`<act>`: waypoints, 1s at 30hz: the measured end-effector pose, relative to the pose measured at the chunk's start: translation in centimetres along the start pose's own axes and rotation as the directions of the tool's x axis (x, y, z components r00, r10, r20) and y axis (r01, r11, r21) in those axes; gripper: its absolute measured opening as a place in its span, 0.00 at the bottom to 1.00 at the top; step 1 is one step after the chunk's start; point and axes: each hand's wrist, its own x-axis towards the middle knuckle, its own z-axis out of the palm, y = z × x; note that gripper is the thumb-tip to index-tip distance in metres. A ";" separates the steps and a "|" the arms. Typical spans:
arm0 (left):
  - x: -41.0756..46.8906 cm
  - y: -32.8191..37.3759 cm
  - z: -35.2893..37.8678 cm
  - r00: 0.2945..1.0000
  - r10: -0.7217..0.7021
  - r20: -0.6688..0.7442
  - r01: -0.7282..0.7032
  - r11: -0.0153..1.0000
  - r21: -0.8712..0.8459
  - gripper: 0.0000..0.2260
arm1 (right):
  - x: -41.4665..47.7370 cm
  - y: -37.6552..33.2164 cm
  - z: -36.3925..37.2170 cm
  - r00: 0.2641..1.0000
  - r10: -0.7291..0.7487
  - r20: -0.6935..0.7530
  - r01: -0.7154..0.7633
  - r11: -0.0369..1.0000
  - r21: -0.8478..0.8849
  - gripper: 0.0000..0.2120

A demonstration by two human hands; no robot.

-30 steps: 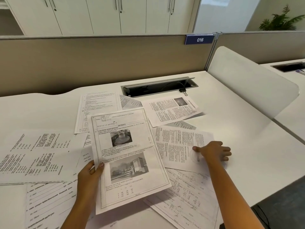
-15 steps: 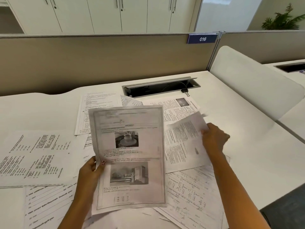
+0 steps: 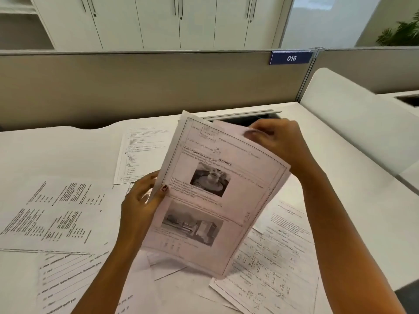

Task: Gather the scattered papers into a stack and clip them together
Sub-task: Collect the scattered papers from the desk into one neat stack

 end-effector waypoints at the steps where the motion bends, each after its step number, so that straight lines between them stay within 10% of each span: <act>1: 0.0 0.1 0.1 1.000 0.005 0.000 -0.005 1.000 -0.015 0.21 | 0.3 -0.6 -0.2 1.000 -0.019 -0.005 0.019 1.000 0.012 0.07; 8: 0.8 1.1 1.2 0.994 0.034 -0.108 -0.040 0.997 -0.059 0.23 | 3.8 -3.3 -0.9 0.972 -0.171 0.158 0.143 0.974 0.175 0.10; 16: 2.0 2.0 0.4 0.977 0.054 -0.209 -0.054 0.999 0.004 0.15 | 4.7 -2.5 0.3 0.928 -0.126 0.351 -0.038 0.904 0.425 0.12; 26: 0.8 0.1 -0.8 0.919 -0.106 -0.380 0.050 0.987 -0.155 0.13 | -1.7 3.5 6.6 0.885 0.134 0.446 -0.452 0.475 0.755 0.40; 30: 0.0 -0.6 -0.1 0.897 -0.124 -0.423 0.040 0.979 -0.201 0.15 | -5.7 0.7 10.4 0.894 0.293 0.339 -0.445 0.504 0.740 0.16</act>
